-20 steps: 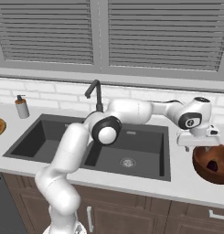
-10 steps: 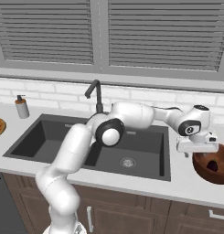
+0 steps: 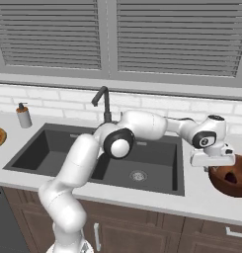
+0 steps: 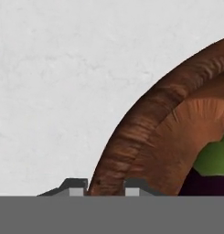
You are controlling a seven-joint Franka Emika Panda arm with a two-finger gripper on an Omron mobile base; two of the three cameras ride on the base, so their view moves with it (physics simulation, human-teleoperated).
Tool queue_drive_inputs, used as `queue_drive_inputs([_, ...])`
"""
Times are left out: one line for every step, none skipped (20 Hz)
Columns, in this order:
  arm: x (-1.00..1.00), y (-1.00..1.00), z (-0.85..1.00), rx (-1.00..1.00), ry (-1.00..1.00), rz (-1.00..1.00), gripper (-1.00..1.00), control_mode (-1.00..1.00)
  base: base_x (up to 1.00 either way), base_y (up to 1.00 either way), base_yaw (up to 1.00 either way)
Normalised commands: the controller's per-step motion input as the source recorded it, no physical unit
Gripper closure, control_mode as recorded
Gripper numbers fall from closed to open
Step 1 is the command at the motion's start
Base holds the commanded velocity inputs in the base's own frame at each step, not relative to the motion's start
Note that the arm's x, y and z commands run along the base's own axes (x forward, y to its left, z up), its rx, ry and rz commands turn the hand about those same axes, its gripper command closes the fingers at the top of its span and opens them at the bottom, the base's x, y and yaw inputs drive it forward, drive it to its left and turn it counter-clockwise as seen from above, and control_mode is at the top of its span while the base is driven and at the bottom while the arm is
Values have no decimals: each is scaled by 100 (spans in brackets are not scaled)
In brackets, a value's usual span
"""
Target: Pick the eggplant from the sink and place it in the bowl. Then pick the bowl and place it in the microwave. Then close the microwave door and press the start button.
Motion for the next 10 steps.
queue_drive_inputs([-2, 0, -2, 0, 5, 1, 100, -100, 0, 0, 0])
queue_drive_inputs([-3, 0, 0, 0, 2, 1, 100, -100, 0, 0, 0])
queue_drive_inputs([-23, 0, 0, 0, 0, 2, 100, -100, 0, 0, 0])
queue_drive_inputs([-55, 0, 0, 0, -9, 6, 100, -100, 0, 0, 0])
queue_drive_inputs([-74, 28, 19, -7, -16, 10, 100, -100, 0, 0, 0])
queue_drive_inputs([-88, 29, 46, -8, -21, 11, 100, -100, 0, 0, 0])
queue_drive_inputs([-89, 32, 64, -11, -20, 14, 100, -100, 0, 0, 0])
queue_drive_inputs([-96, 32, 85, -14, -20, 19, 100, -100, 0, 0, 0])
queue_drive_inputs([-95, 34, 94, -15, -19, 23, 100, -100, 0, 0, 0])
queue_drive_inputs([-99, 41, 99, -17, -18, 27, 100, -100, 0, 0, 0])
